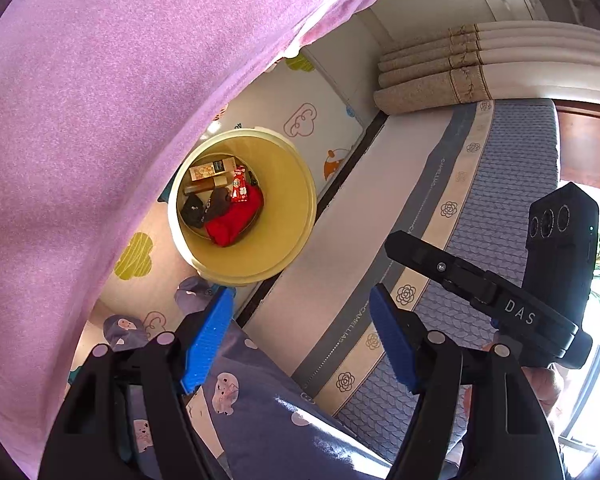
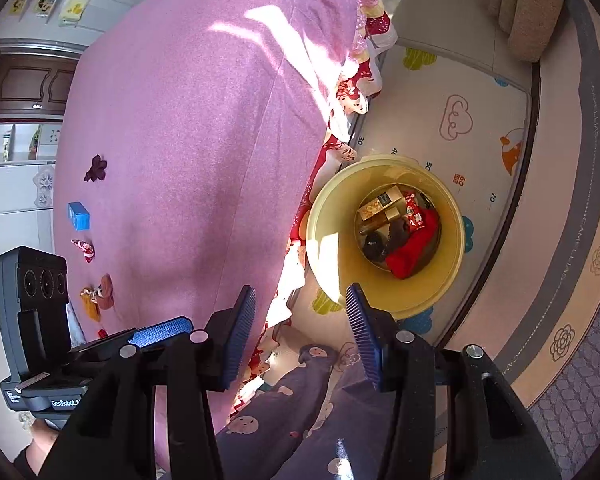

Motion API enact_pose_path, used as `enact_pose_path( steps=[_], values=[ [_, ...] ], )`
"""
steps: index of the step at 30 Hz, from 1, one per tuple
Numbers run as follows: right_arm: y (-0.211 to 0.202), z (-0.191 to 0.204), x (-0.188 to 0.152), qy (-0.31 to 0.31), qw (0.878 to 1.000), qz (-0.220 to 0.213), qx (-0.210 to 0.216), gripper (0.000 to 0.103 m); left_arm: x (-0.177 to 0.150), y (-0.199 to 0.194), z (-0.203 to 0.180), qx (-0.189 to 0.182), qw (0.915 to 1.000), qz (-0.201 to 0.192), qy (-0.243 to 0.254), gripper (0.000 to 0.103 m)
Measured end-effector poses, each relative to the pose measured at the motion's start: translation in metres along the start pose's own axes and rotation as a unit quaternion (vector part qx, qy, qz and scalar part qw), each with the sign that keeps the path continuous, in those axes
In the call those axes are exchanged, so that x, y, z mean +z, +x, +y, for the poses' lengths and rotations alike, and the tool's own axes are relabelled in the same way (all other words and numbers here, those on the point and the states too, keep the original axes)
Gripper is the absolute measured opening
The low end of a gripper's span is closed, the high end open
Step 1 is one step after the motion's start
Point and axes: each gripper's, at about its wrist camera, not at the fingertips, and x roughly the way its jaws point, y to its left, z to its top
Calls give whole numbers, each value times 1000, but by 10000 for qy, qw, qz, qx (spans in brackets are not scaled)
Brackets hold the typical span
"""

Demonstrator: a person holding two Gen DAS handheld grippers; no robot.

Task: Collect trash
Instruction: 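Move both tools back over the bed toward the brown sock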

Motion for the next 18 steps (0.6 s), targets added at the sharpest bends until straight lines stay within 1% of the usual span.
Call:
enact_pose_path(
  steps=[3, 9, 13, 18],
  values=[
    [4, 20, -1, -171, 9998, 38, 1, 47, -3, -13, 11, -41, 9999, -137, -97, 71],
    [17, 69, -6, -546, 9984, 122, 24, 47, -15, -45, 49, -117, 9982, -415, -420, 71],
    [31, 105, -12, -798, 9966, 206, 58, 47, -28, -68, 81, -145, 9958, -609, -664, 71],
    [54, 155, -25, -1168, 9924, 378, 78, 47, -45, -96, 126, -190, 9906, -875, -1036, 72]
  ],
)
